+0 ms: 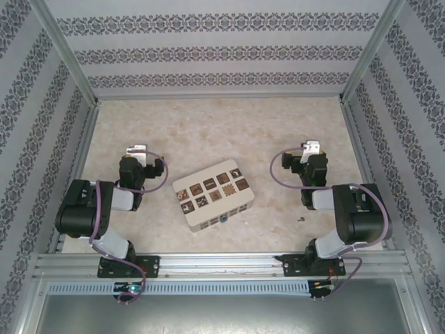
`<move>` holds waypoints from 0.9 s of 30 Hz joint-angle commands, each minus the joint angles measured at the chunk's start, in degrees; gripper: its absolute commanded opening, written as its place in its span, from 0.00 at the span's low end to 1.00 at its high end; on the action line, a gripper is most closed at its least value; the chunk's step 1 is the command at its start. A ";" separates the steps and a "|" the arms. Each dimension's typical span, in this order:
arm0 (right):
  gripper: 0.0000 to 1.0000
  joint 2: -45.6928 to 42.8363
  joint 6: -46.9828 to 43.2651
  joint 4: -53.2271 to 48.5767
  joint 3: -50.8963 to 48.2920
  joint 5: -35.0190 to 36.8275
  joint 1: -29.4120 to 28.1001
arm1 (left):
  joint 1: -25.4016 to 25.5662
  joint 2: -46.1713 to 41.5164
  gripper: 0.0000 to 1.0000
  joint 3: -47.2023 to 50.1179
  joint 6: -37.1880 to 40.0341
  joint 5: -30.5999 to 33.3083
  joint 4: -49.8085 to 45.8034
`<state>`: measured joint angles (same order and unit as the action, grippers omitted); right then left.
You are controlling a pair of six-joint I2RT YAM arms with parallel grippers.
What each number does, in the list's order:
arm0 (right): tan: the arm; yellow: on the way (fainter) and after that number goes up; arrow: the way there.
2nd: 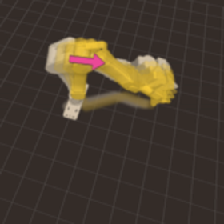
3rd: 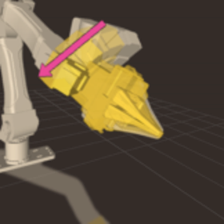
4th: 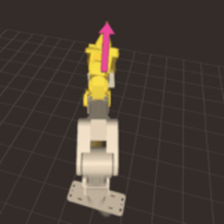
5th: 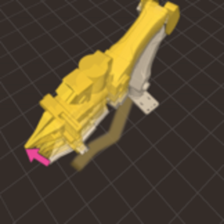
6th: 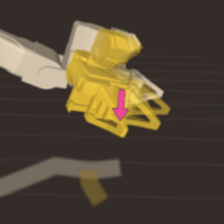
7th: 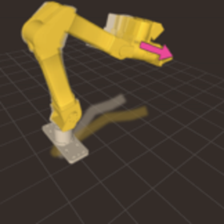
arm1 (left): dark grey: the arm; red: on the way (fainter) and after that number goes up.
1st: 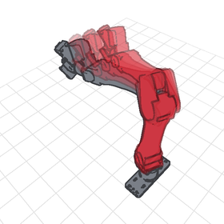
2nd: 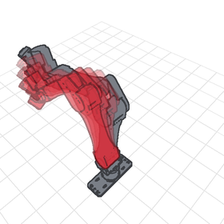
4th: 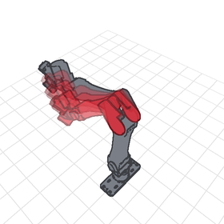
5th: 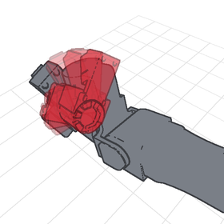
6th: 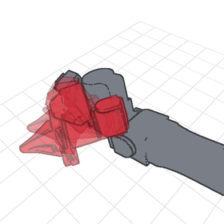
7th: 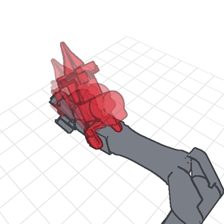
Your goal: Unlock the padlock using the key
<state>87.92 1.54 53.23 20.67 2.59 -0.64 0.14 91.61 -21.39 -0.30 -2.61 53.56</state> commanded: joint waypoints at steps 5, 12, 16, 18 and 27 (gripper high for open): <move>0.98 -0.12 0.64 1.46 0.69 0.94 -0.41 | -0.67 -0.28 0.99 -0.41 0.82 -1.17 1.63; 0.98 -0.11 0.59 1.52 0.69 0.98 -0.37 | -0.71 -0.30 0.99 -0.40 0.82 -1.17 1.61; 0.98 -0.12 0.61 1.52 0.69 0.99 -0.41 | -0.67 -0.19 0.99 -0.91 0.45 0.27 0.79; 0.98 -0.07 0.57 1.52 0.69 0.97 -0.41 | -0.67 -0.21 0.99 -0.94 0.30 0.41 0.82; 0.98 -0.09 0.57 1.44 0.74 0.85 -0.33 | -0.67 -0.16 0.99 -0.98 0.30 0.41 0.67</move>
<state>87.92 1.54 53.23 20.67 2.61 -0.64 0.14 91.61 -21.39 -0.27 -2.79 53.56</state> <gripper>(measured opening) 0.984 0.993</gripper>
